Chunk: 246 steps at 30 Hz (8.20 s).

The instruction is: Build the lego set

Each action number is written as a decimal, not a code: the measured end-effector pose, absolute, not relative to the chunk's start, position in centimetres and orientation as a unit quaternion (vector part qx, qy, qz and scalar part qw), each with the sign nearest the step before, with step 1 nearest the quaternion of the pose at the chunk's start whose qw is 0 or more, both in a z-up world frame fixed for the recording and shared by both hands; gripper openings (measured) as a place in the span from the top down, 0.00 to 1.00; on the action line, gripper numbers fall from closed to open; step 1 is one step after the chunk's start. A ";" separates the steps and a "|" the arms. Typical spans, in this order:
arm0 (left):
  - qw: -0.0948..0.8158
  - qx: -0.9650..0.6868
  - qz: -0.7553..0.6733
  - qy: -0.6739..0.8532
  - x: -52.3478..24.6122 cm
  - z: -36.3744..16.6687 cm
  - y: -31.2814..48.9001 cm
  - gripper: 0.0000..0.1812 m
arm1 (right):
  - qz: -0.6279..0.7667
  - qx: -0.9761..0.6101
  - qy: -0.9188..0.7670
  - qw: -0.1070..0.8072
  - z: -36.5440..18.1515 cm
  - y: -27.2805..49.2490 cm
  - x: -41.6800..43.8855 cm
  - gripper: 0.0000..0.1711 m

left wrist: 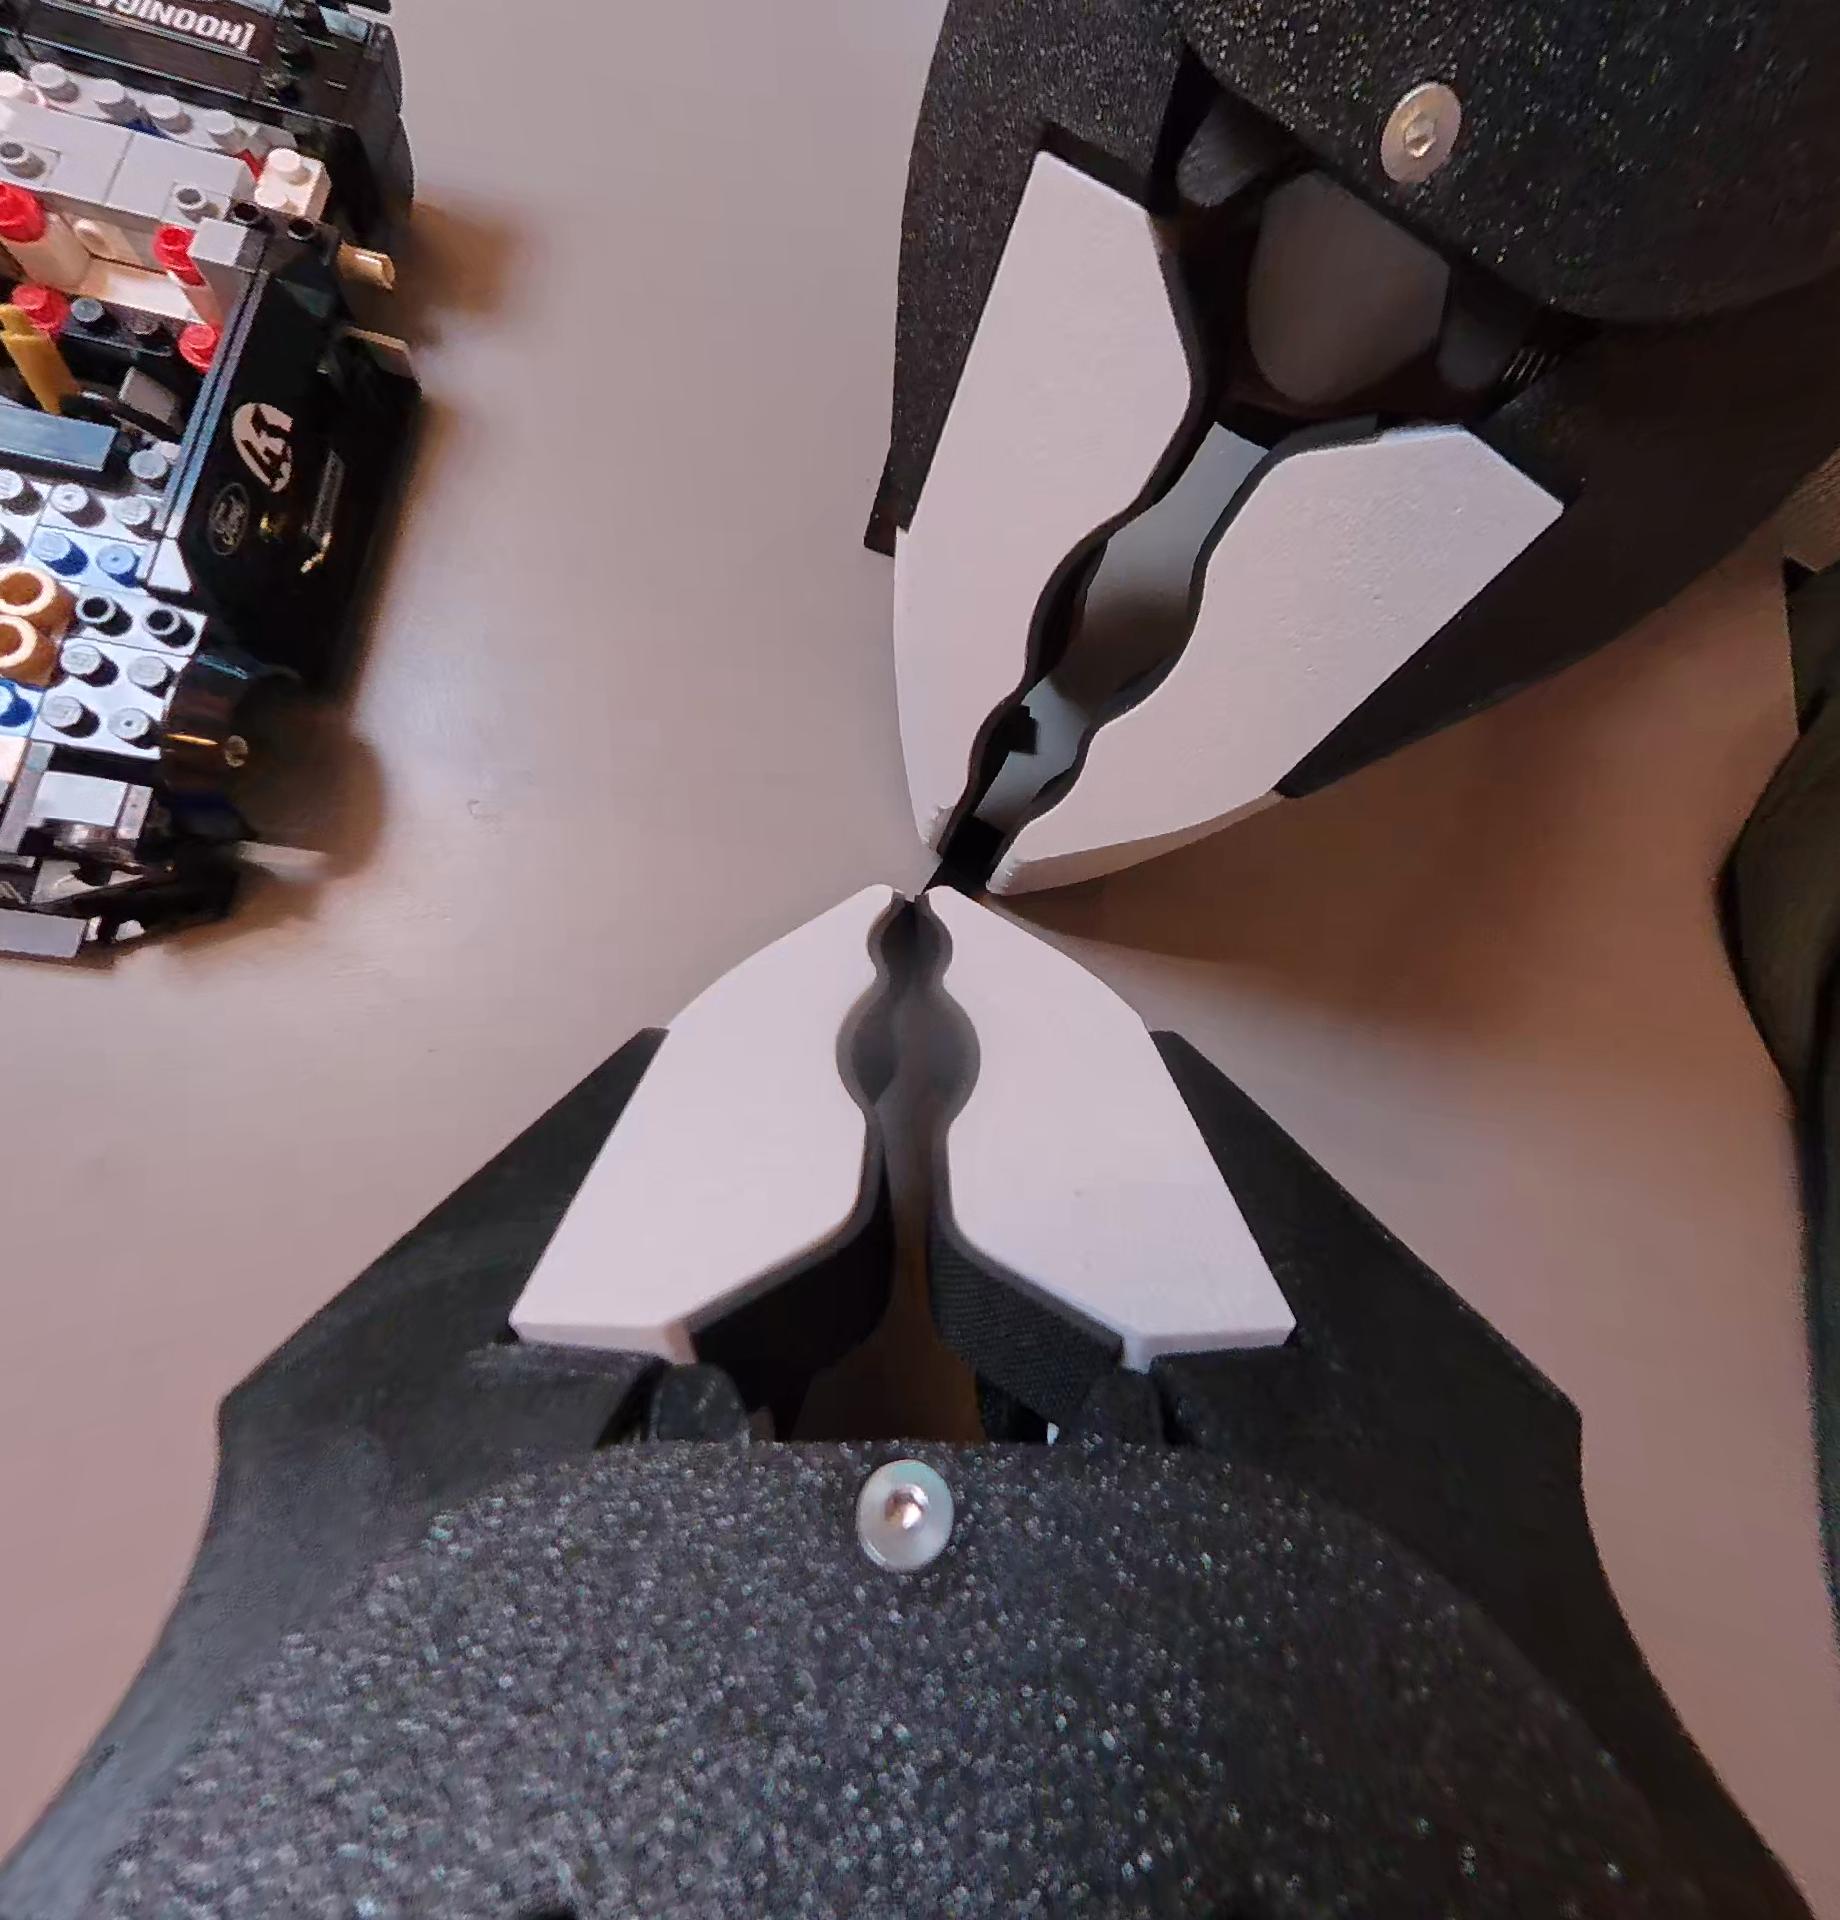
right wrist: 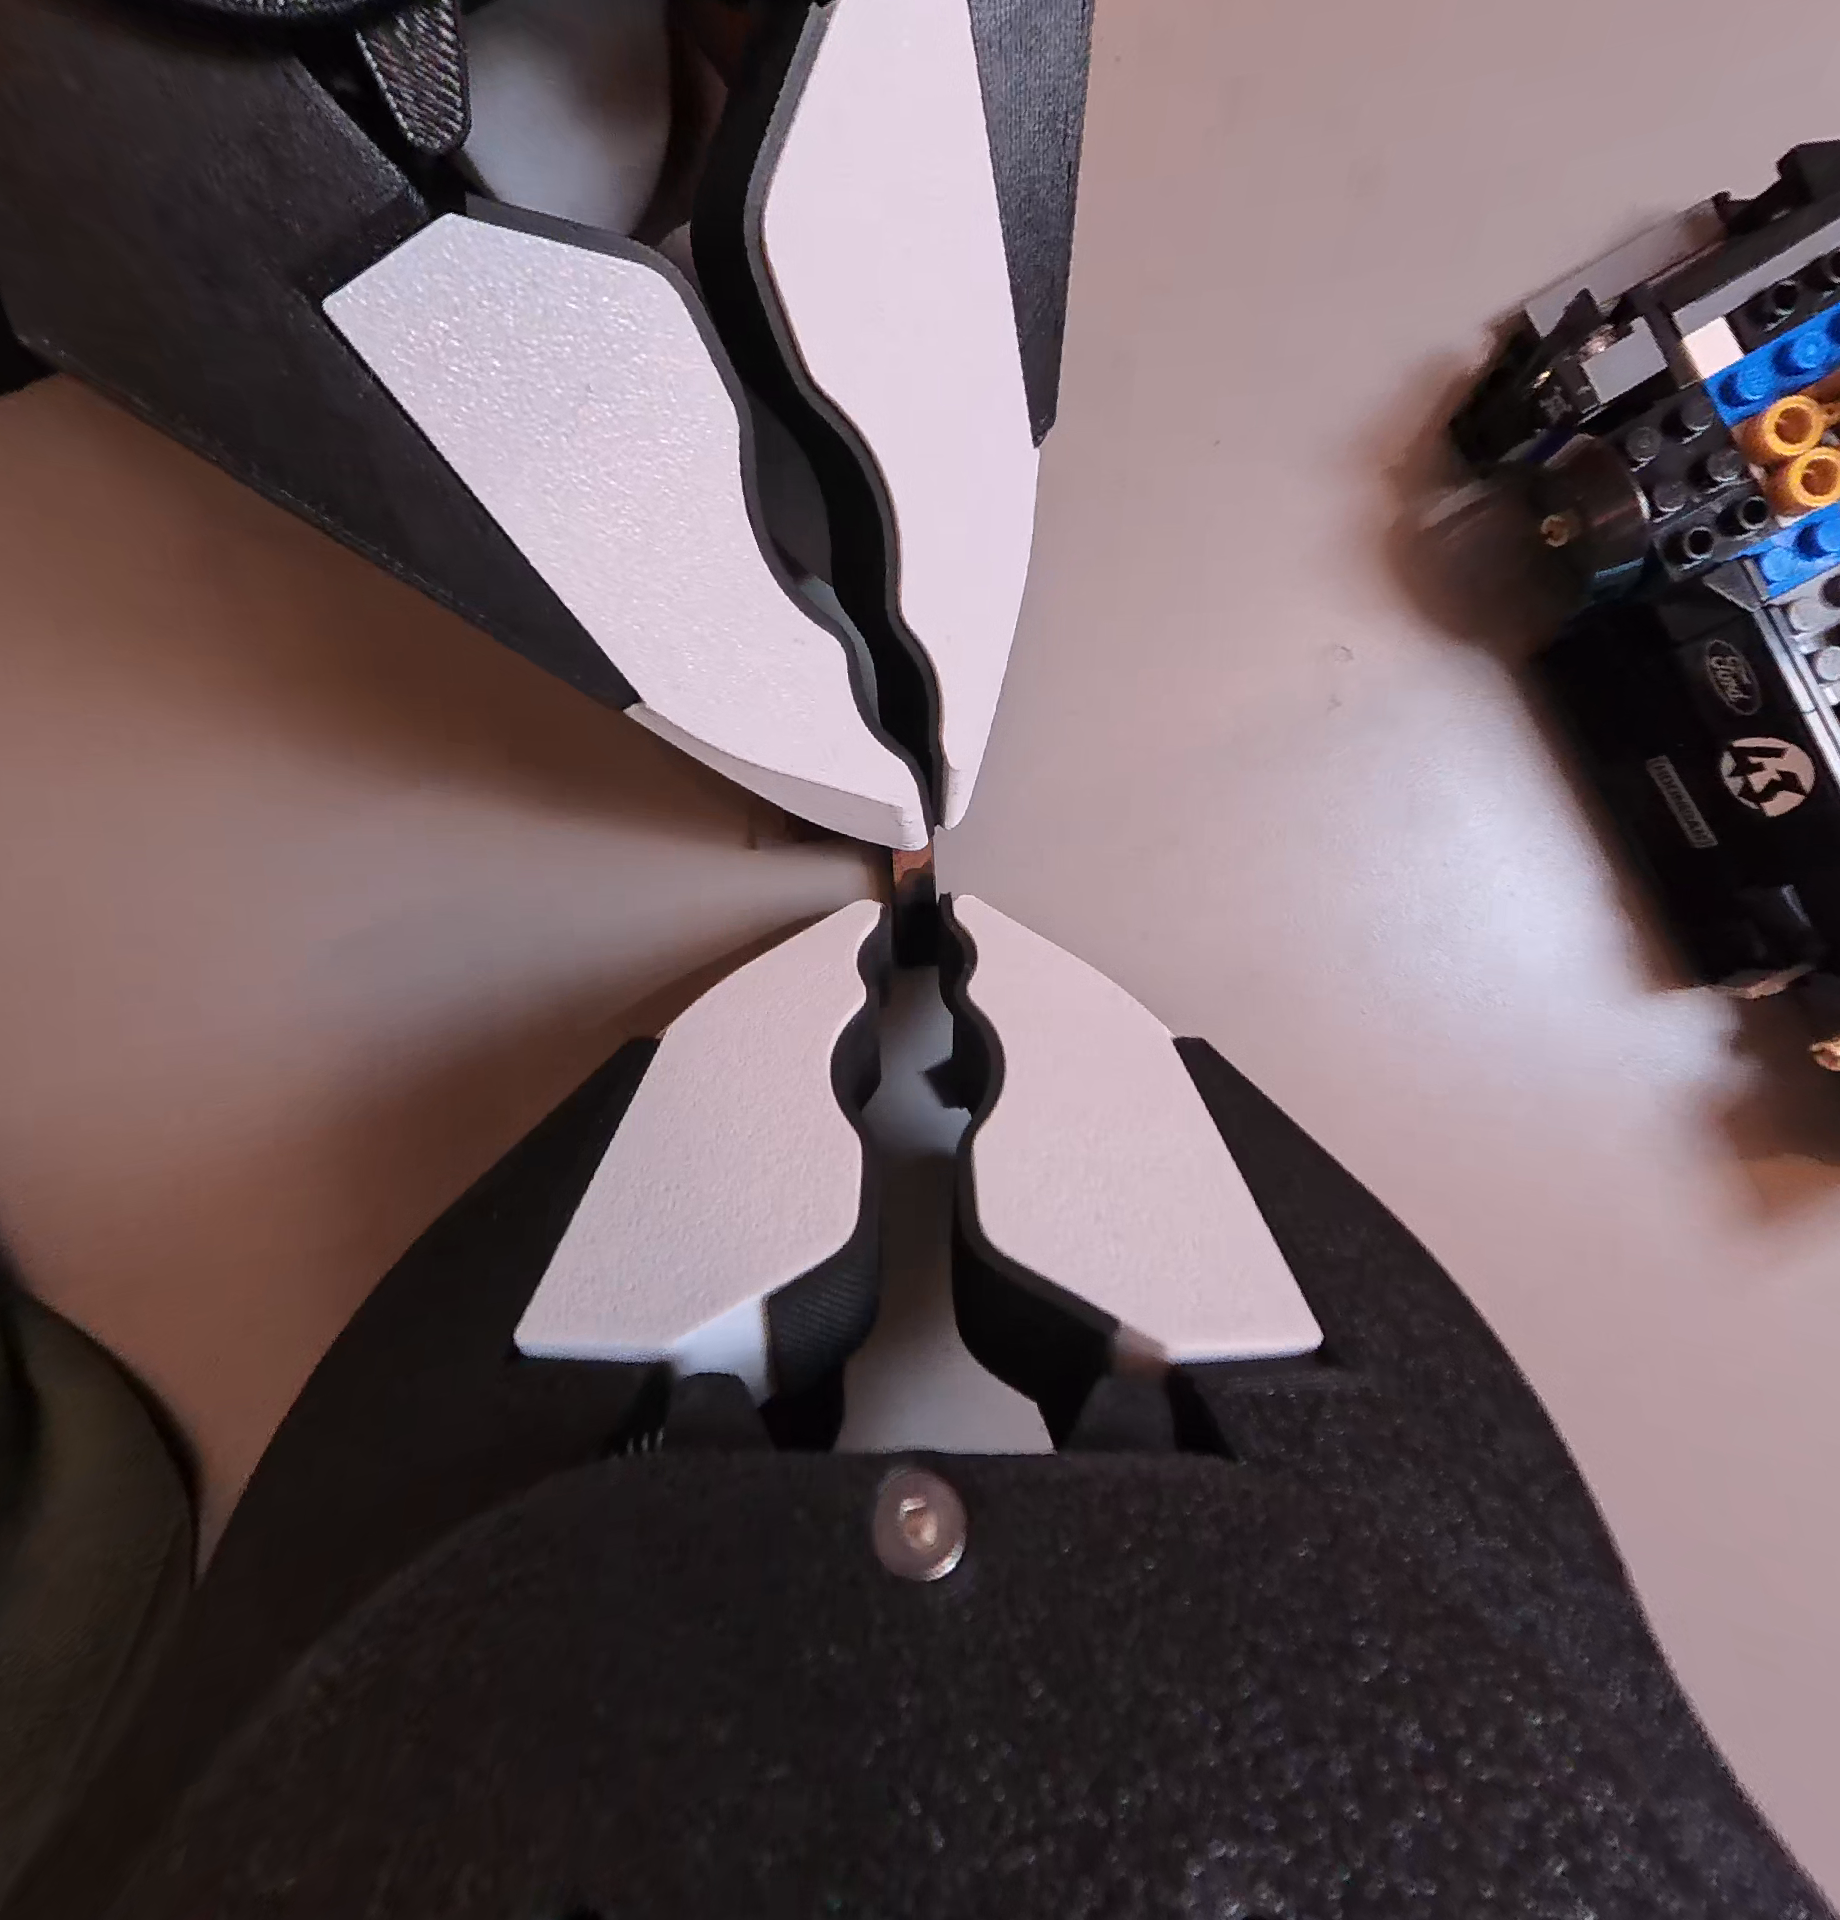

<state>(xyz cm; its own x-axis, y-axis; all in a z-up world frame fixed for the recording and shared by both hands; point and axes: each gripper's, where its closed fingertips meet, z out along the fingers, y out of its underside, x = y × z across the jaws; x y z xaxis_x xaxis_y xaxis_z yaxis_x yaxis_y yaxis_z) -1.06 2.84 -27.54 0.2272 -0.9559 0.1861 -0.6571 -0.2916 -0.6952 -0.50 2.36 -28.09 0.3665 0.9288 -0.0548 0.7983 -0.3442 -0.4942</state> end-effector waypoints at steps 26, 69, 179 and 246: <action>0.267 -0.779 -0.264 0.502 -3.8 -27.0 0.0 0.97 | 0.219 -0.774 -0.554 0.215 -27.0 2.8 -2.5 1.00; 0.281 -0.790 -0.215 0.500 -1.7 -28.2 0.9 0.93 | 0.170 -0.797 -0.536 0.219 -28.2 2.1 0.2 0.93; 0.263 -0.754 -0.283 0.531 -0.5 -27.6 -1.3 0.78 | 0.179 -0.730 -0.619 0.228 -28.2 -0.2 -0.7 0.95; 0.262 -0.766 -0.315 0.496 0.0 -27.1 -2.3 0.73 | 0.179 -0.723 -0.628 0.228 -28.2 -0.5 -0.5 0.95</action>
<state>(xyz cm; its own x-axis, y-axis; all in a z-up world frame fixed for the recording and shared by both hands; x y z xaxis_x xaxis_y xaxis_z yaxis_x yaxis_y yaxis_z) -0.04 -2.33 -27.14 0.3098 -0.9242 0.2234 -0.5936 -0.3715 -0.7138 -0.53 -0.46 -28.16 0.1484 0.9885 0.0281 0.8255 -0.1082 -0.5539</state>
